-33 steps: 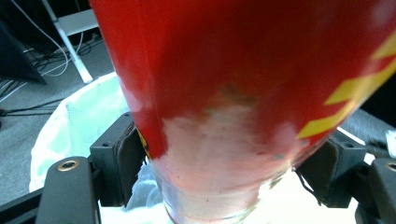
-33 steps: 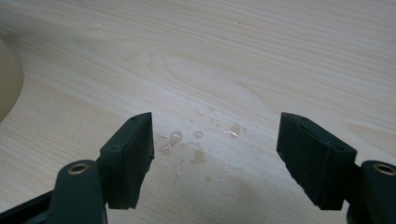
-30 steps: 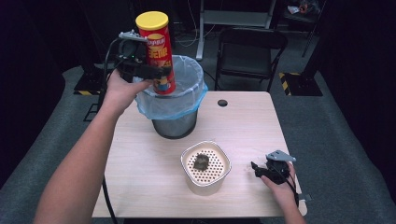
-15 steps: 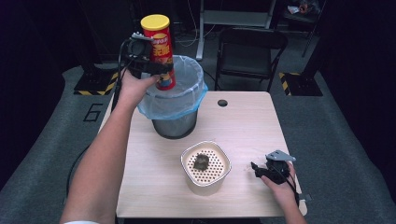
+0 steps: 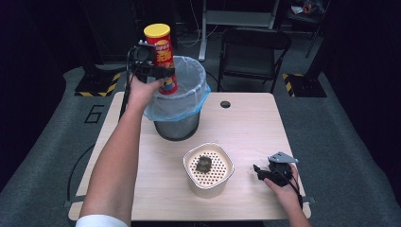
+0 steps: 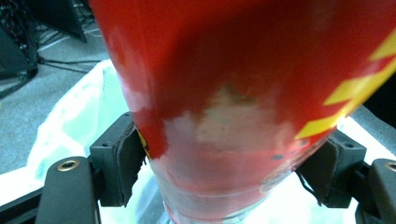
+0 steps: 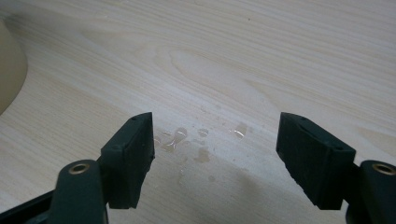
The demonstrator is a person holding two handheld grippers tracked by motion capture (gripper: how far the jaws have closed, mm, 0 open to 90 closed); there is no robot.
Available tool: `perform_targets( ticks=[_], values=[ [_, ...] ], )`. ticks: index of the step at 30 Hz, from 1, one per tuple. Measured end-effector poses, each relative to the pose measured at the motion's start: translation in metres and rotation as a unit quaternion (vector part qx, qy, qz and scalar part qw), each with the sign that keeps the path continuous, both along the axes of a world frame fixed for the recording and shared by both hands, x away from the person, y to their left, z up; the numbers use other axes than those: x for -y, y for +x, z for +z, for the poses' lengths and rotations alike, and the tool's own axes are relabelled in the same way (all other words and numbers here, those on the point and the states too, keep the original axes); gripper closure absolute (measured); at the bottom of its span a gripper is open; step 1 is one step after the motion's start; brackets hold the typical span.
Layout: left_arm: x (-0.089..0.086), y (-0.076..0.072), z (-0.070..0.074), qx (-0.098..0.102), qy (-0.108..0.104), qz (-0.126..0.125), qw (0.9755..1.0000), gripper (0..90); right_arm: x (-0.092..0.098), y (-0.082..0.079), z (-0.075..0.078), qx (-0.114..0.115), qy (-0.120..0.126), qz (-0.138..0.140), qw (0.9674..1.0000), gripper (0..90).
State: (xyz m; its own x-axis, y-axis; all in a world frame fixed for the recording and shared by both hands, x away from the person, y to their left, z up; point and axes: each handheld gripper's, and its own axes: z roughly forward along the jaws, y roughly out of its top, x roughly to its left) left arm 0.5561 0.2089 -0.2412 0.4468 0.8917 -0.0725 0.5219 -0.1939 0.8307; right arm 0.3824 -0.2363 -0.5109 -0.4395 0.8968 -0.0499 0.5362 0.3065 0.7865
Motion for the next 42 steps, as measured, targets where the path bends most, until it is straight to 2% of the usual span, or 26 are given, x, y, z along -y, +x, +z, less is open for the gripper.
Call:
perform_targets(
  ticks=[2, 6, 11, 14, 19, 23, 27, 31, 37, 42],
  values=[
    [-0.001, 0.002, -0.005, -0.008, 0.012, 0.002, 0.9999, 23.4, -0.001, 0.0, 0.0, 0.0, 0.003, -0.002, 1.0, 27.6],
    [-0.003, 0.006, -0.012, -0.021, 0.006, 0.005, 0.9997, 23.2, -0.001, 0.0, 0.0, -0.001, -0.001, 0.004, 1.0, 27.6],
    [-0.003, 0.011, -0.02, -0.04, 0.015, 0.001, 0.9991, 22.7, -0.001, 0.0, 0.0, -0.001, 0.0, 0.006, 1.0, 27.6],
    [-0.003, 0.01, -0.021, -0.034, 0.026, 0.002, 0.9991, 20.7, -0.001, -0.001, 0.0, -0.001, 0.003, 0.003, 1.0, 27.7],
    [-0.008, 0.008, -0.019, -0.031, 0.014, 0.003, 0.9994, 17.9, 0.0, -0.001, 0.0, -0.001, 0.004, 0.001, 1.0, 27.7],
    [-0.015, 0.0, -0.014, -0.022, 0.01, -0.002, 0.9997, 17.9, -0.001, -0.001, 0.0, -0.002, 0.002, 0.002, 1.0, 27.7],
    [-0.025, -0.009, -0.006, -0.021, 0.004, -0.004, 0.9998, 18.1, -0.001, -0.001, -0.001, -0.004, -0.001, 0.006, 1.0, 27.7],
    [-0.032, -0.02, 0.002, -0.015, -0.005, -0.017, 0.9997, 19.4, -0.001, -0.001, -0.001, -0.004, -0.002, 0.005, 1.0, 27.7],
    [-0.04, -0.036, 0.005, -0.024, -0.007, -0.031, 0.9992, 23.1, -0.002, 0.0, -0.002, -0.008, -0.005, 0.004, 0.9999, 27.7],
    [-0.046, -0.048, 0.0, -0.026, -0.01, -0.041, 0.9988, 25.8, -0.003, -0.001, -0.003, -0.012, -0.001, 0.005, 0.9999, 27.7]
  ],
)
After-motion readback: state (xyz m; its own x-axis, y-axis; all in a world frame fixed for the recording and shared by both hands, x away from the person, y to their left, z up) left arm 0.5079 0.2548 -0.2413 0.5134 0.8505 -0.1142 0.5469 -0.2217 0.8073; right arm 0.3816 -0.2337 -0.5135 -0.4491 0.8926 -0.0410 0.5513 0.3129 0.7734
